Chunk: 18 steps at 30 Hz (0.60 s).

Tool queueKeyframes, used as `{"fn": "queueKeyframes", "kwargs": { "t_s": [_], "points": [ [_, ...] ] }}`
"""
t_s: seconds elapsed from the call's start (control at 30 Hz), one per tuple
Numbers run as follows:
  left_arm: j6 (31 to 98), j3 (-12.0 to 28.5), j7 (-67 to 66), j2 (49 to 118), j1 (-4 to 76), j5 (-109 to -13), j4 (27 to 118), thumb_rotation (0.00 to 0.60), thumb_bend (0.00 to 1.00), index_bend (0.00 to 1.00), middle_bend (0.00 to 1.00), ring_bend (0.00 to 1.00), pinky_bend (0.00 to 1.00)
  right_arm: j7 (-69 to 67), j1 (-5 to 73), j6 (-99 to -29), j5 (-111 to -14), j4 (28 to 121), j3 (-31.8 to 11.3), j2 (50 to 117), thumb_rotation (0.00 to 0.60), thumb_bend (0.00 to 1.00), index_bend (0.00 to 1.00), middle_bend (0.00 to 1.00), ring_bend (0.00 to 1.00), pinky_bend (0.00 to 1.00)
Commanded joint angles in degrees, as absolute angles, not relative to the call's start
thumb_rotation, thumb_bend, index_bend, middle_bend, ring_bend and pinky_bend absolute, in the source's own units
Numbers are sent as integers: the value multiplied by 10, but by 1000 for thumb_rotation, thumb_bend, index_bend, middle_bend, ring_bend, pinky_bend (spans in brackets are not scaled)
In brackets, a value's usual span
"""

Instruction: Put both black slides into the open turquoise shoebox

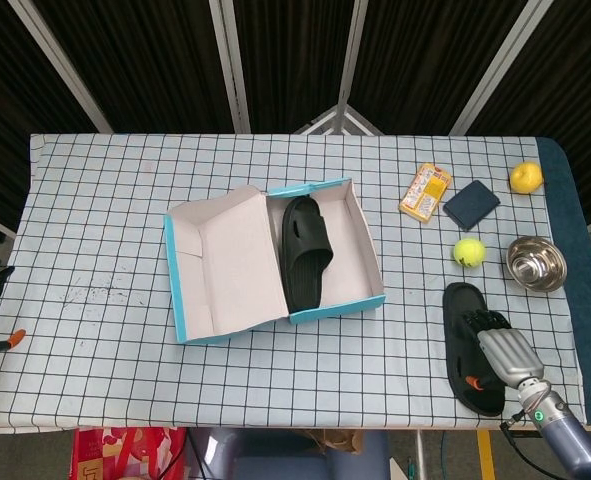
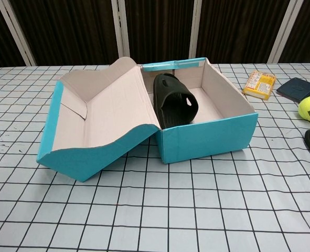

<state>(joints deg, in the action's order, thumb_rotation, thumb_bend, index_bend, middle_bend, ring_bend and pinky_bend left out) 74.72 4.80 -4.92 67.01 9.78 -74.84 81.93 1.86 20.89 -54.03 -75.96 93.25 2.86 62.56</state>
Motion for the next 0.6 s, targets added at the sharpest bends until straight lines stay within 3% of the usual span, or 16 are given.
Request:
{"fn": "queueKeyframes", "kwargs": {
  "t_s": [0.03, 0.6],
  "points": [
    [747, 48, -50, 670, 98, -747, 819, 600, 284, 98, 0, 3, 90, 14, 210, -531, -759, 919, 31, 632, 600, 188, 63, 109, 31, 0],
    [746, 47, -68, 674, 99, -746, 824, 600, 284, 99, 0, 3, 90, 48, 194, -533, -766, 973, 57, 570, 600, 188, 63, 109, 5, 0]
  ]
}}
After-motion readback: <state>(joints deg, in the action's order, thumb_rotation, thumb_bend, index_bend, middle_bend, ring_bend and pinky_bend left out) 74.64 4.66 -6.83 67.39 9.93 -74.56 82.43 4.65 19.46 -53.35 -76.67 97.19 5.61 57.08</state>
